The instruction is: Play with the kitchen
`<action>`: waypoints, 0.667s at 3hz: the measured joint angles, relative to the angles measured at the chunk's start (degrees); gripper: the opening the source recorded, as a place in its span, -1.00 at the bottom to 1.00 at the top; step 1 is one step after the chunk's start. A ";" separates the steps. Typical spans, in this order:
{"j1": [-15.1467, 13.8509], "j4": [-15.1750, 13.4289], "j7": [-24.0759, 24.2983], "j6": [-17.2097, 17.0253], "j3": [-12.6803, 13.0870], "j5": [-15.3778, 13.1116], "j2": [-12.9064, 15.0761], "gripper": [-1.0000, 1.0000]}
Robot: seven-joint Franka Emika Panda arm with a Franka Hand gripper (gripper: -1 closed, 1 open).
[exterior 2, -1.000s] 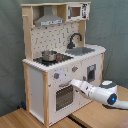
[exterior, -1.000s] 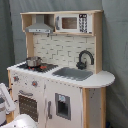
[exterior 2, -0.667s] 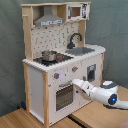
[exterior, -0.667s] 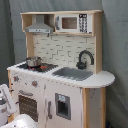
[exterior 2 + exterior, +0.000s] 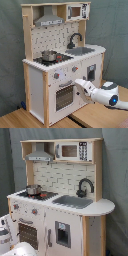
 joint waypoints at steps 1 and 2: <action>-0.01 -0.49 6.42 0.88 0.19 0.00 -0.68 1.00; -0.12 -0.73 12.73 0.92 0.03 0.01 -0.73 1.00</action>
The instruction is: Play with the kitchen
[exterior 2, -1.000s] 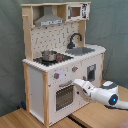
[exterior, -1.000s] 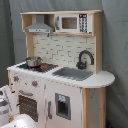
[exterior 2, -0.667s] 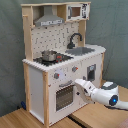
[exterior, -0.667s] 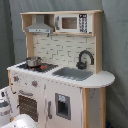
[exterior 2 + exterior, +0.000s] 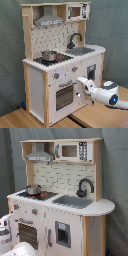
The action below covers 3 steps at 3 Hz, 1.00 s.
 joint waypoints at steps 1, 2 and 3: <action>-0.76 -0.29 5.68 0.00 -0.27 0.00 0.00 1.00; -2.95 -0.29 11.21 0.20 -0.30 0.00 -0.01 1.00; -7.13 0.75 12.55 3.50 -1.32 -0.12 -1.58 1.00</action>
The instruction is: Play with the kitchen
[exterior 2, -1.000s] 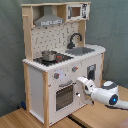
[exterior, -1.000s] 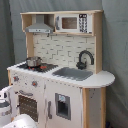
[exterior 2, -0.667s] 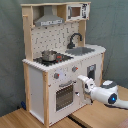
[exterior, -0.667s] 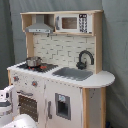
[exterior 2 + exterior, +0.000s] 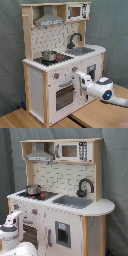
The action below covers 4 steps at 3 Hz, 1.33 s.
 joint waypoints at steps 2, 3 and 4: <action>-1.72 2.39 -8.06 4.01 -0.11 0.00 -0.15 1.00; 1.14 1.06 -13.67 1.26 -0.08 -0.09 0.34 1.00; 3.13 0.23 -18.75 -1.04 -0.06 -0.09 1.22 1.00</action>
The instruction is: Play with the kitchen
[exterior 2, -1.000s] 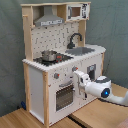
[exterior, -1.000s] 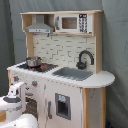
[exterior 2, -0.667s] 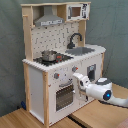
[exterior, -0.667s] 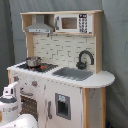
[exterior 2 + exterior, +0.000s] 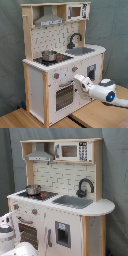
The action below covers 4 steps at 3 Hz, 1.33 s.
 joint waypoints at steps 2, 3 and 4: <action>3.43 -1.31 -10.70 -4.20 -1.18 0.00 1.42 1.00; 4.84 -1.53 -16.53 -6.13 -2.41 0.00 1.84 1.00; 6.06 -1.54 -22.44 -7.80 -3.80 0.00 2.13 1.00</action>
